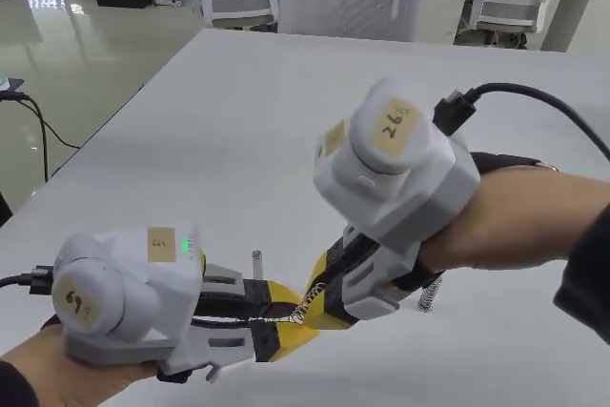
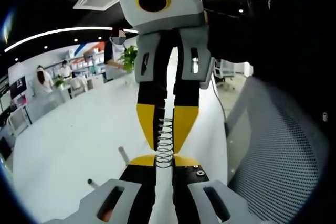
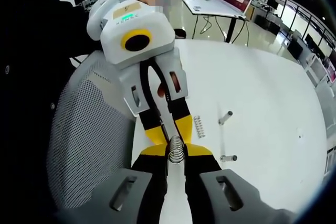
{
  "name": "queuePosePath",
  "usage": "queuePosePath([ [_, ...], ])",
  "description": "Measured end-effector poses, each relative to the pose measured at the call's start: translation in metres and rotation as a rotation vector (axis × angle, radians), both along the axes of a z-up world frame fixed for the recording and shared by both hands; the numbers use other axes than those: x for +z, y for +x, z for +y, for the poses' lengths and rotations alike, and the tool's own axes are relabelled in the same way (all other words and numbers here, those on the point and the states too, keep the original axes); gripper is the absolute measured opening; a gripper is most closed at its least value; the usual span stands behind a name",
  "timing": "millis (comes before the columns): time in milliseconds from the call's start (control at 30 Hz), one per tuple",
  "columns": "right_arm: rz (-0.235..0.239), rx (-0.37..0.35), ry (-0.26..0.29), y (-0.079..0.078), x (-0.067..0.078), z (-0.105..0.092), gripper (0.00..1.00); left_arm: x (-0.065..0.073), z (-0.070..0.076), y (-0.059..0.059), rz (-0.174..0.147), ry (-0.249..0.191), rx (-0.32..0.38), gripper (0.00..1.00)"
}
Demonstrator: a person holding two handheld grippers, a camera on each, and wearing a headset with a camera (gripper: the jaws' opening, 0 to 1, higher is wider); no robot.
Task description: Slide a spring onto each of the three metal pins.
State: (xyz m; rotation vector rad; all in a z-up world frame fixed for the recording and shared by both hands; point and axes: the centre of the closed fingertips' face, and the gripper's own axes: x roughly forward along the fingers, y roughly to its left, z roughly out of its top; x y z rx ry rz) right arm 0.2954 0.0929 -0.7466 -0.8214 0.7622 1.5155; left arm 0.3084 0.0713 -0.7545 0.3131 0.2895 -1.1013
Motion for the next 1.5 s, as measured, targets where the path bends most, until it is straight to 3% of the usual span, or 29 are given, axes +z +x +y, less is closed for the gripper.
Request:
queuePosePath([
  [133,-0.005,0.001,-0.007,0.002,0.000,0.000,0.08,-0.001,0.001,0.001,0.014,0.001,0.013,0.04],
  [667,-0.017,-0.033,-0.032,0.015,0.000,-0.014,0.09,-0.002,0.015,0.006,0.057,-0.026,0.075,0.27],
  [867,-0.017,-0.043,-0.044,0.018,-0.002,-0.019,0.09,-0.005,0.027,0.007,0.078,-0.030,0.109,0.32],
  [1500,-0.018,-0.061,-0.074,0.030,-0.005,-0.027,0.09,-0.010,0.068,0.006,0.084,-0.057,0.244,0.42],
])
